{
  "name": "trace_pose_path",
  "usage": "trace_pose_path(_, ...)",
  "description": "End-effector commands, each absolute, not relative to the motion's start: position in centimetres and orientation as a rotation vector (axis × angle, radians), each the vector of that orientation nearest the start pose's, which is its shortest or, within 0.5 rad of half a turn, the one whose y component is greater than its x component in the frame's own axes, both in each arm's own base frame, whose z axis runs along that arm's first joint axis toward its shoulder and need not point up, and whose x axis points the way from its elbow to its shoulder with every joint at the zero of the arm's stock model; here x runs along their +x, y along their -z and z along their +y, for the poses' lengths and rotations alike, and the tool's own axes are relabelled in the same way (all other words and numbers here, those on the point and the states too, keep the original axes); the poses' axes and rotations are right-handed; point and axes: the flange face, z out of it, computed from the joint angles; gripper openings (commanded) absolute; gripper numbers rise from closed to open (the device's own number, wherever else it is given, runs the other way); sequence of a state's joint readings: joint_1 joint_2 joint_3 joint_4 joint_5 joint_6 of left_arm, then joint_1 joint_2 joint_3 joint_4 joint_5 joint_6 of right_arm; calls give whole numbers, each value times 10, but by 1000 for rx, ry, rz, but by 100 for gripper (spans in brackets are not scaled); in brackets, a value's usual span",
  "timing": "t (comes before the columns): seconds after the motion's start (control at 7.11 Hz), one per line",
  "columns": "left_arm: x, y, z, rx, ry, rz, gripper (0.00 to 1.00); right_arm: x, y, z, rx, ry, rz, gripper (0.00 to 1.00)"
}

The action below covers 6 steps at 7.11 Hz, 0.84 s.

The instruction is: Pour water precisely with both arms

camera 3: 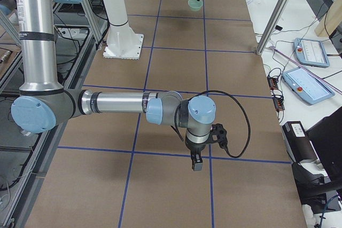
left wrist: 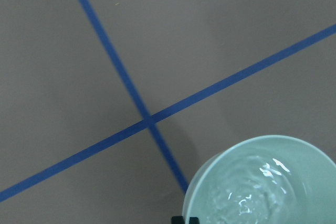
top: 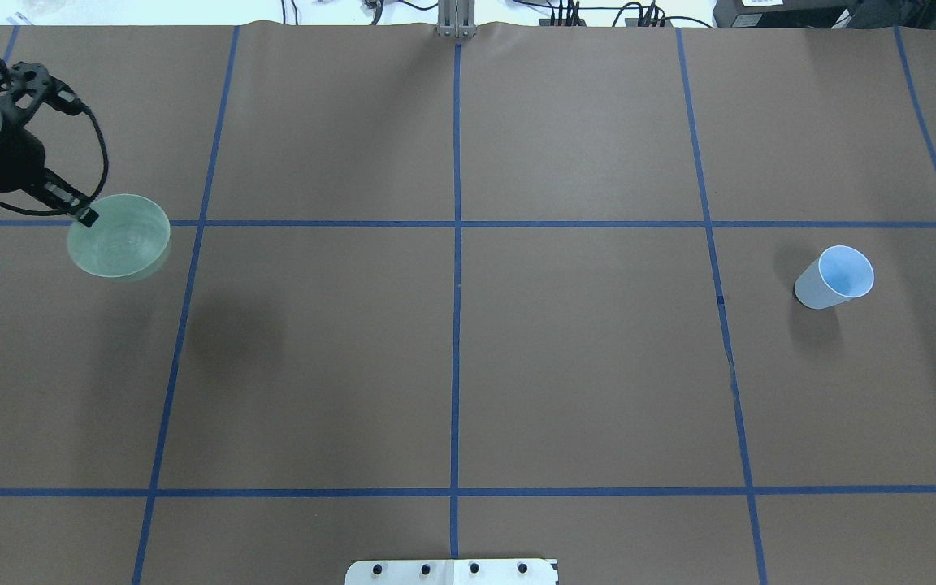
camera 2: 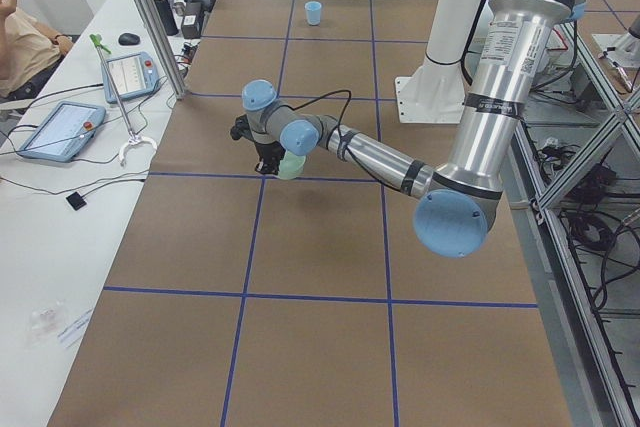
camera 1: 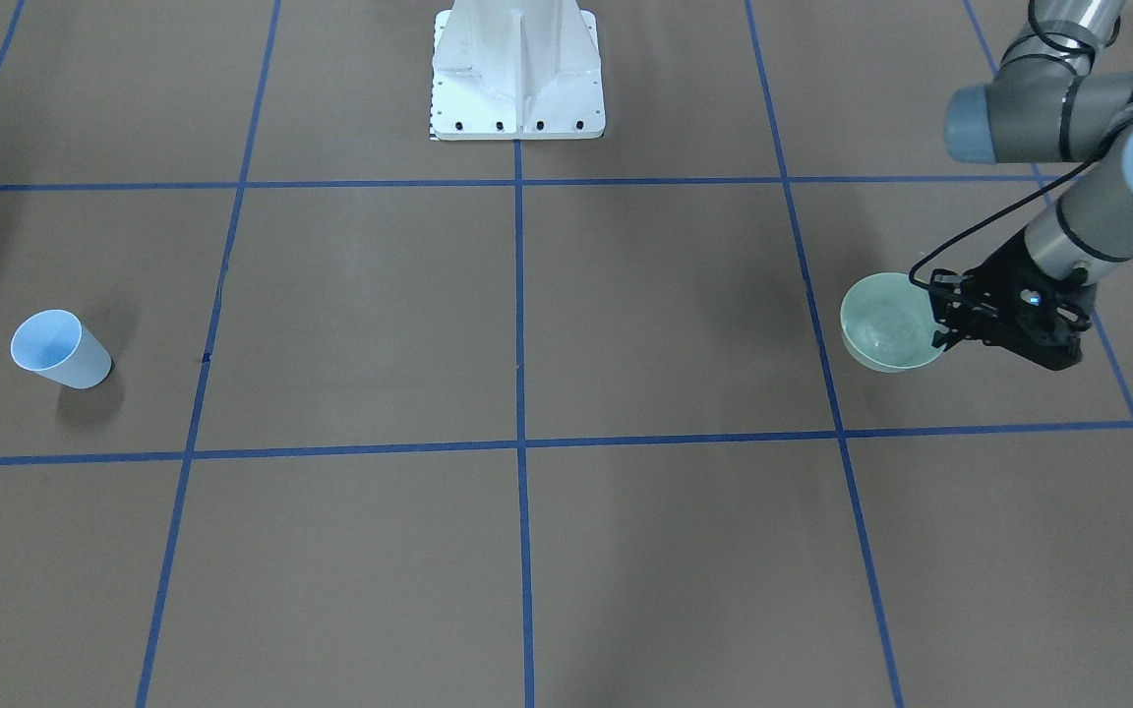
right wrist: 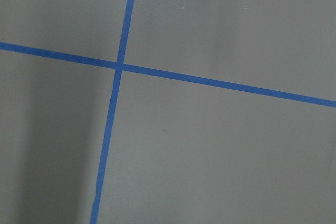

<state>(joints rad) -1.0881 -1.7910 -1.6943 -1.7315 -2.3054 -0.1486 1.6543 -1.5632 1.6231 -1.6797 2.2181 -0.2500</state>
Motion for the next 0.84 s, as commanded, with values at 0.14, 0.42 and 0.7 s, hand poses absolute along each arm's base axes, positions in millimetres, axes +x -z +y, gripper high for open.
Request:
trace_pose_path(0.14,151,-567,-556,248,-590,843,0,114,-647,-483,64,145,-646,100)
trace_pose_path(0.42,137,-610,-548,265,-603,837,0,114,-647,-483,64,145,-648,100)
trace_pose_path(0.7,131,-637,-528,262,-607,852,18,114,-647,-482,64,145,-648,100)
